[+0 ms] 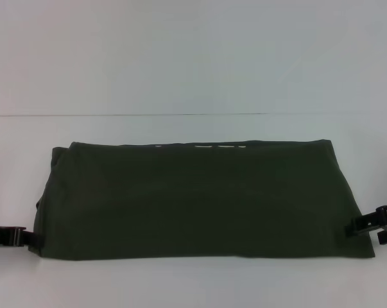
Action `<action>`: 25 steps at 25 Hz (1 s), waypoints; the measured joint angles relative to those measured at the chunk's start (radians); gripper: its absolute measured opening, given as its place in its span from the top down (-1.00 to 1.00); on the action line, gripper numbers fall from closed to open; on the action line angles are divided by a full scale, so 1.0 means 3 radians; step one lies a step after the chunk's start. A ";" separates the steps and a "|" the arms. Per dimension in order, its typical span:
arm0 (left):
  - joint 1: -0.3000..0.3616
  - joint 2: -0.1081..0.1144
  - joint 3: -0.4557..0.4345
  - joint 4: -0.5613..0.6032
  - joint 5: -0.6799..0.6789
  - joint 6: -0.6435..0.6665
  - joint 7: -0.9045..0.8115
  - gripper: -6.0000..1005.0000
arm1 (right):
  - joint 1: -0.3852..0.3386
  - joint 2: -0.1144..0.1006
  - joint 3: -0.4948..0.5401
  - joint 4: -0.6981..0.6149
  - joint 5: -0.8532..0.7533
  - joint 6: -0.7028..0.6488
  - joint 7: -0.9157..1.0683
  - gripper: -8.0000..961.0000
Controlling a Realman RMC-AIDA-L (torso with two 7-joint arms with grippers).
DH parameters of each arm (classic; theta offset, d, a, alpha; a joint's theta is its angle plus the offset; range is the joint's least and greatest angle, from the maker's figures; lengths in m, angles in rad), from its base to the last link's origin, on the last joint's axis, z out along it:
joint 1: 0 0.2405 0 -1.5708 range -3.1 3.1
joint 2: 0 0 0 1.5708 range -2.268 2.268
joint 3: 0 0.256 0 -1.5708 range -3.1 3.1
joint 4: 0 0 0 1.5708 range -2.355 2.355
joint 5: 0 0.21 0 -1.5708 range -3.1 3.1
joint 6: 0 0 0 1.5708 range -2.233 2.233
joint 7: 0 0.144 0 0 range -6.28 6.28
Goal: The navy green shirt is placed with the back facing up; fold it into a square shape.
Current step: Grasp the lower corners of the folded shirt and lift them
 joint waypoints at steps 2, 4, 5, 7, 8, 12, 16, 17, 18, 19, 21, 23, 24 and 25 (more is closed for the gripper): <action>0.0002 -0.0001 0.0000 0.0000 0.0001 0.0000 0.0001 0.98 | -0.0003 0.0034 -0.0001 0.0011 0.0000 0.0036 -0.0031 -0.83; 0.0003 -0.0003 0.0000 0.0000 0.0001 0.0003 0.0003 0.98 | -0.0006 0.0056 -0.0002 0.0017 -0.0002 0.0066 -0.0055 -0.82; 0.0003 -0.0004 0.0000 0.0000 0.0001 0.0004 0.0004 0.98 | -0.0006 0.0062 -0.0002 0.0025 -0.0003 0.0079 -0.0060 -0.82; 0.0004 -0.0006 0.0002 0.0000 0.0001 0.0005 0.0005 0.98 | -0.0009 0.0071 -0.0002 0.0062 -0.0008 0.0112 -0.0066 -0.81; 0.0005 -0.0007 0.0003 0.0000 0.0001 0.0005 0.0005 0.98 | -0.0011 0.0073 -0.0002 0.0080 -0.0011 0.0124 -0.0068 -0.80; 0.0005 -0.0007 0.0005 0.0000 0.0001 0.0005 0.0008 0.98 | -0.0010 0.0073 -0.0002 0.0101 -0.0016 0.0142 -0.0081 -0.79; 0.0005 -0.0006 0.0010 0.0000 0.0001 0.0005 0.0012 0.98 | -0.0013 0.0058 -0.0001 0.0102 -0.0020 0.0143 -0.0107 -0.74; 0.0005 -0.0006 0.0011 0.0000 0.0001 0.0005 0.0013 0.98 | -0.0014 0.0055 -0.0001 0.0102 -0.0021 0.0144 -0.0115 -0.72; 0.0005 -0.0006 0.0011 0.0000 0.0001 0.0005 0.0013 0.98 | -0.0014 0.0054 -0.0001 0.0102 -0.0022 0.0149 -0.0122 -0.71; 0.0005 -0.0006 0.0011 0.0000 0.0001 0.0005 0.0013 0.98 | -0.0014 0.0052 -0.0002 0.0102 -0.0022 0.0155 -0.0132 -0.69; 0.0005 -0.0006 0.0011 0.0000 0.0001 0.0005 0.0012 0.98 | -0.0014 0.0052 -0.0002 0.0102 -0.0023 0.0175 -0.0143 -0.70; 0.0005 -0.0006 0.0011 0.0000 0.0001 0.0005 0.0012 0.98 | -0.0014 0.0055 -0.0002 0.0102 -0.0024 0.0183 -0.0145 -0.71; 0.0005 -0.0006 0.0010 0.0000 0.0001 0.0005 0.0012 0.98 | -0.0014 0.0058 -0.0002 0.0102 -0.0024 0.0186 -0.0147 -0.71; 0.0005 -0.0006 0.0010 0.0000 0.0001 0.0005 0.0012 0.98 | -0.0014 0.0064 -0.0002 0.0102 -0.0024 0.0186 -0.0152 -0.71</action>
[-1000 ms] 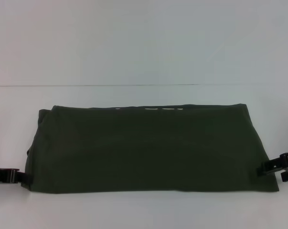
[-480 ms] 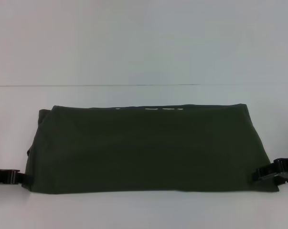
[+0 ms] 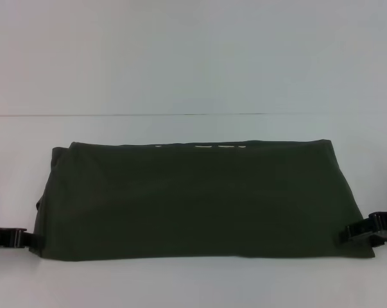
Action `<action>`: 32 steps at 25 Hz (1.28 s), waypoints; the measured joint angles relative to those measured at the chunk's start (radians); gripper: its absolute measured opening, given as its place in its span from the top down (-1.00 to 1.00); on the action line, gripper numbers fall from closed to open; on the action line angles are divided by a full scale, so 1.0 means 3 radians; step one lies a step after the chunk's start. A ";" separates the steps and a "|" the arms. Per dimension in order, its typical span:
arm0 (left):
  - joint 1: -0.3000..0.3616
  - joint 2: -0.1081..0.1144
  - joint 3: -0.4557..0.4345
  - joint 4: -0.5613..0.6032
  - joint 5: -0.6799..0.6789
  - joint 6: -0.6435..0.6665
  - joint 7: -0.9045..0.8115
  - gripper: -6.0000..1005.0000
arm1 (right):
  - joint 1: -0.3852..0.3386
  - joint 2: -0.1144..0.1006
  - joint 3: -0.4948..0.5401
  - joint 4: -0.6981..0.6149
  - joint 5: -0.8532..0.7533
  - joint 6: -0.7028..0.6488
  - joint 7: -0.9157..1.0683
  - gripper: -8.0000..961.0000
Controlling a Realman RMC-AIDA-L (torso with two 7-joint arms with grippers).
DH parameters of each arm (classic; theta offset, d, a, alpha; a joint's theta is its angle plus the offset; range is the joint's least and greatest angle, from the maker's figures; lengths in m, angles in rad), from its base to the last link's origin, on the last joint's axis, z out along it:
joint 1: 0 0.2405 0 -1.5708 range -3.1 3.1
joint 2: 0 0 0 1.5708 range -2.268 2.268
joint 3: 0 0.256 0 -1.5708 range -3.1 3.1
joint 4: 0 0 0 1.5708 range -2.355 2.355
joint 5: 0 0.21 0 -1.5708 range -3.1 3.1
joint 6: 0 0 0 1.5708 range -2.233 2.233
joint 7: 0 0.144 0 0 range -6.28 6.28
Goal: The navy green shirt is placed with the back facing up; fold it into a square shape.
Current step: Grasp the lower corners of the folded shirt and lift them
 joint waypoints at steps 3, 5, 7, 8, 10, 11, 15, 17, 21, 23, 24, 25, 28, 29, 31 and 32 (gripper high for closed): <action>0.0000 0.0000 0.0000 0.0000 0.0000 0.0003 0.0000 0.98 | 0.0001 0.0013 0.0000 0.0000 0.0000 0.0016 -0.0017 -0.71; 0.0000 0.0000 0.0000 0.0000 0.0000 0.0004 -0.0001 0.98 | -0.0001 0.0022 0.0001 0.0002 0.0000 0.0027 -0.0020 -0.71; -0.0001 0.0000 0.0000 0.0000 0.0000 0.0005 -0.0001 0.98 | -0.0003 0.0027 0.0001 0.0007 0.0000 0.0041 -0.0021 -0.71; -0.0002 0.0000 0.0000 0.0000 0.0000 0.0005 -0.0001 0.98 | -0.0004 0.0028 0.0001 0.0008 0.0000 0.0044 -0.0022 -0.71; -0.0005 0.0000 0.0000 0.0000 0.0000 0.0005 -0.0001 0.98 | -0.0004 0.0029 0.0001 0.0012 0.0000 0.0045 -0.0024 -0.70; -0.0005 0.0000 0.0000 0.0000 0.0000 0.0005 0.0000 0.98 | -0.0004 0.0029 0.0001 0.0014 0.0000 0.0045 -0.0025 -0.70; -0.0005 0.0000 0.0000 0.0000 -0.0002 0.0004 0.0000 0.98 | -0.0004 0.0028 -0.0005 0.0033 0.0000 0.0051 -0.0026 -0.70; -0.0005 0.0000 0.0000 0.0000 -0.0007 0.0004 0.0000 0.98 | -0.0002 0.0028 -0.0026 0.0036 0.0000 0.0066 -0.0024 -0.70; -0.0005 0.0000 0.0000 0.0000 -0.0018 0.0002 0.0001 0.98 | 0.0000 0.0028 -0.0095 0.0036 0.0000 0.0095 0.0004 -0.70; -0.0007 0.0000 0.0000 0.0000 -0.0021 0.0002 0.0001 0.98 | 0.0002 0.0040 -0.0116 0.0029 0.0000 0.0097 -0.0004 -0.70; -0.0011 0.0000 0.0000 0.0000 -0.0021 0.0002 0.0000 0.98 | 0.0003 0.0050 -0.0128 0.0020 0.0000 0.0097 -0.0016 -0.63; -0.0013 0.0000 0.0000 0.0000 -0.0021 0.0003 0.0000 0.98 | 0.0003 0.0058 -0.0142 0.0011 0.0000 0.0097 -0.0025 -0.56; -0.0017 0.0001 0.0000 0.0000 -0.0017 0.0004 0.0000 0.98 | 0.0001 0.0067 -0.0177 0.0003 0.0000 0.0103 -0.0036 -0.36; -0.0018 0.0002 0.0000 0.0000 -0.0016 0.0004 0.0000 0.98 | 0.0001 0.0069 -0.0183 0.0002 0.0000 0.0110 -0.0037 -0.29; -0.0020 0.0004 0.0000 0.0000 -0.0015 0.0005 0.0001 0.98 | 0.0001 0.0072 -0.0193 0.0002 0.0000 0.0119 -0.0037 -0.20; -0.0020 0.0005 0.0000 0.0000 -0.0015 0.0005 0.0001 0.98 | 0.0001 0.0072 -0.0199 0.0002 0.0000 0.0122 -0.0036 -0.16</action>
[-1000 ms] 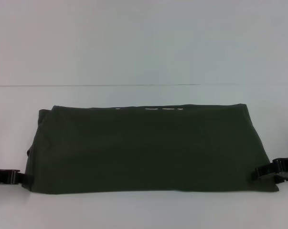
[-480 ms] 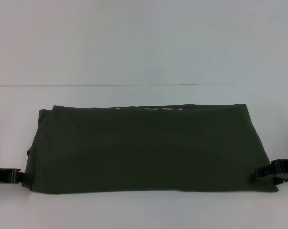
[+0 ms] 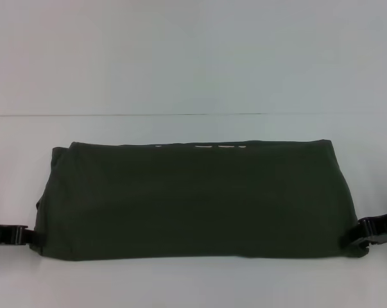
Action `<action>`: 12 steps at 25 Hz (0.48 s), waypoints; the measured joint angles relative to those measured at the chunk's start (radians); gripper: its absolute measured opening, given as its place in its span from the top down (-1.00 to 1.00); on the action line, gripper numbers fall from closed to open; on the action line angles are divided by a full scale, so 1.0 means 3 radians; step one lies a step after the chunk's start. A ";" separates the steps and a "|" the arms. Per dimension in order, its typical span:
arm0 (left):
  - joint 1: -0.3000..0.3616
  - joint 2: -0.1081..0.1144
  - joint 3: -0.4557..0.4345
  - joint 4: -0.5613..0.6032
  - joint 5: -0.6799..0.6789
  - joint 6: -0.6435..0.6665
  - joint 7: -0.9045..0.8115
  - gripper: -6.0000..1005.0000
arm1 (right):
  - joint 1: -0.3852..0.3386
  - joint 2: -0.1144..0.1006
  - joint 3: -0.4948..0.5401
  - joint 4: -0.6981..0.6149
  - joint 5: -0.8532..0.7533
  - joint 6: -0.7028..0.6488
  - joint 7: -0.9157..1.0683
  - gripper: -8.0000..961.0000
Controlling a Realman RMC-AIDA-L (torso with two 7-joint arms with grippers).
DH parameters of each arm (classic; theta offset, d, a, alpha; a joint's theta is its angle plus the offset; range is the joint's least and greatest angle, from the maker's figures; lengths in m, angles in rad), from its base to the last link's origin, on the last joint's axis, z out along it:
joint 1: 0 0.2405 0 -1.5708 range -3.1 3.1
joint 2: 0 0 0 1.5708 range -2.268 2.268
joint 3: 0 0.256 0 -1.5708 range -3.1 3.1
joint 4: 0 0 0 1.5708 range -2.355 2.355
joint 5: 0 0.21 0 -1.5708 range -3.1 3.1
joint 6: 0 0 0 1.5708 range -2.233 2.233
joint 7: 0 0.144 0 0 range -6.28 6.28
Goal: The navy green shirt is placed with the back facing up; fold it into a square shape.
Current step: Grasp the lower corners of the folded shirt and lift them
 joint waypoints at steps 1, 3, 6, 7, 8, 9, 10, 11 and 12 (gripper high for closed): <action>0.0000 0.0000 0.0000 0.0000 0.0000 0.0000 0.0000 0.98 | 0.0000 0.0000 -0.0002 0.0000 0.0000 0.0001 0.0000 -0.11; 0.0000 0.0000 0.0000 0.0000 0.0001 -0.0001 0.0000 0.98 | 0.0000 0.0001 -0.0004 -0.0001 0.0000 0.0001 0.0000 -0.02; 0.0000 0.0001 0.0000 0.0000 0.0003 -0.0002 0.0000 0.98 | 0.0000 0.0002 -0.0005 -0.0002 0.0000 0.0001 0.0000 0.11; 0.0000 0.0001 0.0000 0.0000 0.0003 -0.0003 0.0000 0.98 | 0.0000 0.0002 -0.0006 -0.0002 0.0000 0.0001 0.0000 0.15; 0.0000 0.0001 0.0000 0.0000 0.0004 -0.0003 0.0000 0.98 | 0.0000 0.0002 -0.0005 -0.0002 0.0000 0.0001 0.0000 0.20; 0.0000 0.0001 0.0000 0.0000 0.0004 -0.0004 0.0000 0.98 | 0.0000 0.0002 -0.0006 -0.0002 0.0000 0.0001 0.0000 0.30; 0.0000 0.0001 0.0000 0.0000 0.0004 -0.0004 0.0000 0.98 | 0.0000 0.0002 -0.0005 -0.0002 0.0000 0.0001 0.0000 0.40; 0.0000 0.0001 0.0000 0.0000 0.0003 -0.0005 0.0000 0.98 | 0.0000 0.0001 -0.0006 -0.0002 0.0000 0.0001 0.0000 0.50; 0.0000 0.0001 0.0000 0.0000 0.0002 -0.0005 0.0000 0.98 | 0.0000 -0.0001 -0.0006 -0.0002 0.0000 0.0001 0.0000 0.60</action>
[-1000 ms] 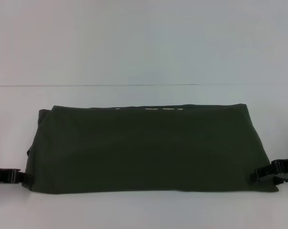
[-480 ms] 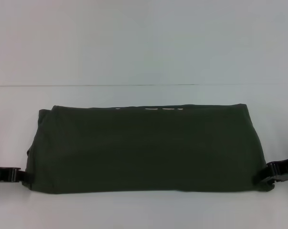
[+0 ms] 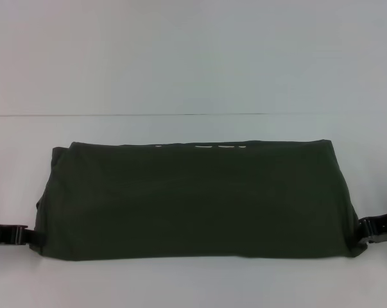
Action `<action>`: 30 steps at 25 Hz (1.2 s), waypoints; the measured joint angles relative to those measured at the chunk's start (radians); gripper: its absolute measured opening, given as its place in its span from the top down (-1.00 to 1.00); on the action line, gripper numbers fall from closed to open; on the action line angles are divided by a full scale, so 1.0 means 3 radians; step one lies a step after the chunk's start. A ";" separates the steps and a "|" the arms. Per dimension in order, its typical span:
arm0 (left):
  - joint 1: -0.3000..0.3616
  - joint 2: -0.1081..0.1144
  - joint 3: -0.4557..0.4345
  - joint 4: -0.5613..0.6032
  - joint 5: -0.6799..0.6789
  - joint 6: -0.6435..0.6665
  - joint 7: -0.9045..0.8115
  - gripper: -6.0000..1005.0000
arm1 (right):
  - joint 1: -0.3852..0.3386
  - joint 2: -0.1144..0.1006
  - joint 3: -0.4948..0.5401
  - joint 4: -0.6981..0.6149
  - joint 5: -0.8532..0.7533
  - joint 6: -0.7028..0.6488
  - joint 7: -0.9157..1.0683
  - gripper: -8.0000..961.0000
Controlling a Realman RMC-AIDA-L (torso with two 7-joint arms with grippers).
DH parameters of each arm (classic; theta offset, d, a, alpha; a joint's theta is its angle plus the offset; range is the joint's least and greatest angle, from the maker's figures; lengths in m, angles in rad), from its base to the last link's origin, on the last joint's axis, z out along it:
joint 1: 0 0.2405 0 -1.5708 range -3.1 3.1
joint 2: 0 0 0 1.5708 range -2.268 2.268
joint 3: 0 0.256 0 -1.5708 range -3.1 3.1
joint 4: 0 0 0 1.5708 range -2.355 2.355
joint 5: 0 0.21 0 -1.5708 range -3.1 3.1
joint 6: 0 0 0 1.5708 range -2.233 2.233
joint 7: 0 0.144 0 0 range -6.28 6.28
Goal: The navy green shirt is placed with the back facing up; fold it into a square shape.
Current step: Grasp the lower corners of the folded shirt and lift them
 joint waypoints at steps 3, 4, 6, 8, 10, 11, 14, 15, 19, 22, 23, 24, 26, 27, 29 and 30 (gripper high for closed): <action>0.0000 0.0002 -0.0004 0.0000 -0.0008 0.0002 0.0000 0.98 | 0.0000 -0.0013 -0.0006 0.0000 -0.0001 -0.0001 -0.0012 0.80; 0.0000 0.0004 -0.0005 0.0000 -0.0008 0.0003 0.0000 0.98 | 0.0000 -0.0015 -0.0008 0.0000 -0.0001 -0.0001 -0.0020 0.85; -0.0003 0.0008 -0.0005 0.0000 -0.0007 0.0009 -0.0005 0.98 | 0.0000 -0.0023 -0.0013 -0.0001 -0.0004 -0.0003 -0.0034 0.94; -0.0011 0.0015 -0.0005 0.0000 0.0002 0.0042 -0.0010 0.98 | 0.0000 -0.0030 -0.0015 -0.0001 -0.0005 -0.0014 -0.0048 0.94; -0.0019 0.0023 -0.0006 0.0003 0.0009 0.0098 -0.0010 0.98 | 0.0001 -0.0036 -0.0015 -0.0001 -0.0006 -0.0061 -0.0077 0.94; -0.0022 0.0026 -0.0006 0.0014 0.0010 0.0131 -0.0011 0.98 | 0.0004 -0.0039 -0.0015 -0.0001 -0.0006 -0.0093 -0.0096 0.94; -0.0024 0.0037 0.0000 0.0072 0.0071 0.0227 -0.0036 0.98 | 0.0017 -0.0044 -0.0015 -0.0014 -0.0005 -0.0237 -0.0164 0.94; -0.0024 0.0039 0.0001 0.0094 0.0109 0.0262 -0.0049 0.98 | 0.0017 -0.0044 -0.0014 -0.0031 -0.0004 -0.0297 -0.0188 0.94; -0.0029 0.0049 -0.0012 0.0155 0.0252 0.0391 -0.0072 0.98 | -0.0002 -0.0047 -0.0014 -0.0094 -0.0001 -0.0533 -0.0286 0.94; -0.0043 0.0061 -0.0022 0.0184 0.0383 0.0479 -0.0079 0.98 | -0.0016 -0.0055 -0.0014 -0.0097 -0.0003 -0.0670 -0.0341 0.94; -0.0047 0.0062 -0.0023 0.0190 0.0416 0.0505 -0.0082 0.98 | -0.0023 -0.0056 -0.0014 -0.0097 -0.0005 -0.0714 -0.0362 0.94; -0.0052 0.0065 -0.0023 0.0199 0.0461 0.0541 -0.0085 0.98 | -0.0030 -0.0058 -0.0015 -0.0098 -0.0006 -0.0759 -0.0383 0.94; -0.0065 0.0073 -0.0024 0.0219 0.0559 0.0644 -0.0087 0.98 | -0.0042 -0.0059 -0.0019 -0.0097 -0.0011 -0.0851 -0.0428 0.94; -0.0070 0.0077 -0.0025 0.0234 0.0606 0.0701 -0.0087 0.98 | -0.0050 -0.0059 -0.0025 -0.0096 -0.0013 -0.0900 -0.0457 0.94; -0.0082 0.0087 -0.0025 0.0263 0.0670 0.0814 -0.0084 0.98 | -0.0068 -0.0059 -0.0050 -0.0086 -0.0023 -0.0993 -0.0522 0.94; -0.0086 0.0094 -0.0022 0.0280 0.0693 0.0898 -0.0076 0.98 | -0.0074 -0.0059 -0.0061 -0.0080 -0.0029 -0.1027 -0.0548 0.94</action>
